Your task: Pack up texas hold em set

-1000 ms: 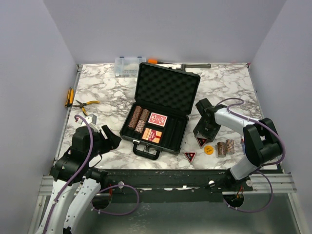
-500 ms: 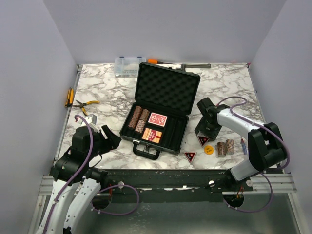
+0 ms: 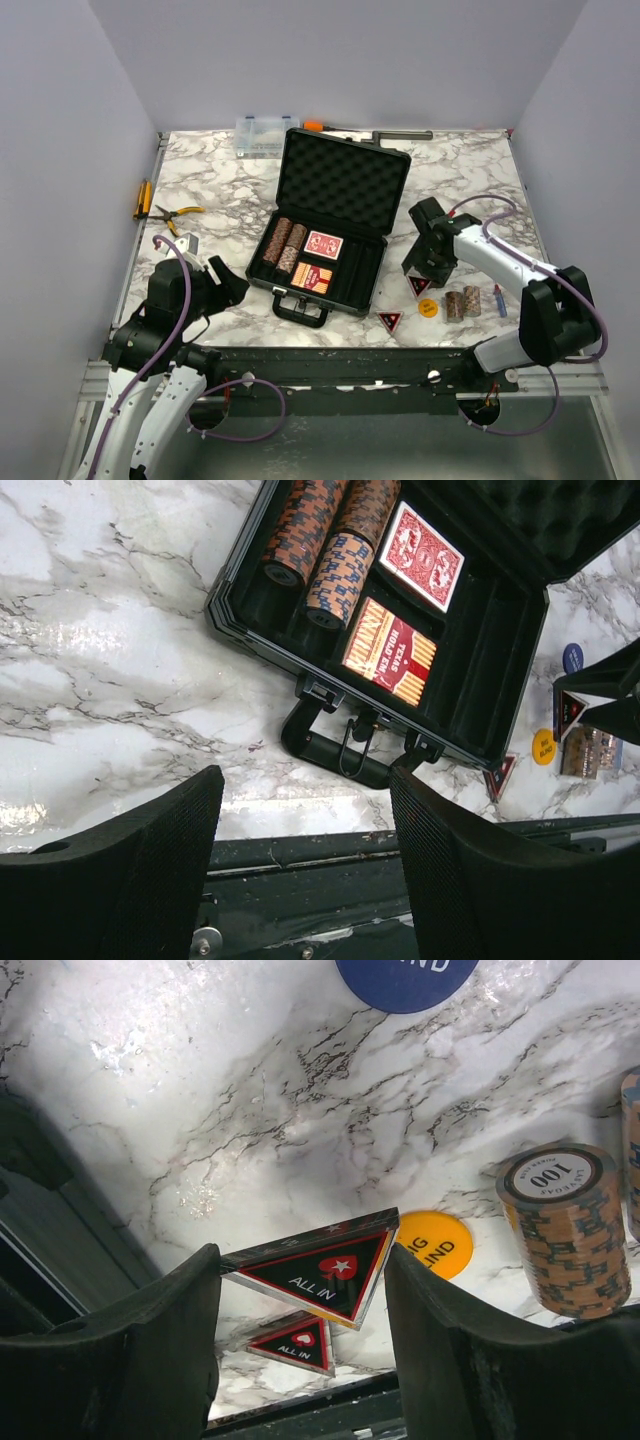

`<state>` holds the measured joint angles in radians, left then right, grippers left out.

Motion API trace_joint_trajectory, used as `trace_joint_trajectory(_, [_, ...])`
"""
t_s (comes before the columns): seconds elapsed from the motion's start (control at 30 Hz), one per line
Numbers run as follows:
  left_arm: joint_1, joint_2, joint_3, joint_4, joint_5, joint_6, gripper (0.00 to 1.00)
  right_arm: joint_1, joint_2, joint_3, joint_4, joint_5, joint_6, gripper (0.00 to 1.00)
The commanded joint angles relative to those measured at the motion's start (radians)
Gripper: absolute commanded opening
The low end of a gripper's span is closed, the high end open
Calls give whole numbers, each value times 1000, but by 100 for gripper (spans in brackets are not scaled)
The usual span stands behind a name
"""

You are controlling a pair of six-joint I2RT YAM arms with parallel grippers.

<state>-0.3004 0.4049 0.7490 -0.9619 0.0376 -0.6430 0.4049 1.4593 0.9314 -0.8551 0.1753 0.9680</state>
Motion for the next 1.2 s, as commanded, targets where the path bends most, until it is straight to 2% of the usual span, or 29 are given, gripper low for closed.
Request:
trace_joint_trajectory(0.0, [7,7,-13,26,20,10,68,4,-43,30,-36,27,7,51])
trace_joint_trajectory(0.37, [6,7,-14,25,11,7,68,4,-122,46,-53,-12,24,50])
trace_joint_trajectory(0.8, [7,8,-14,26,9,5,68,4,-190,185,-87,-76,23,52])
trace_joint_trajectory(1.17, [7,3,-14,26,8,5,67,7,-105,348,-55,-191,-16,51])
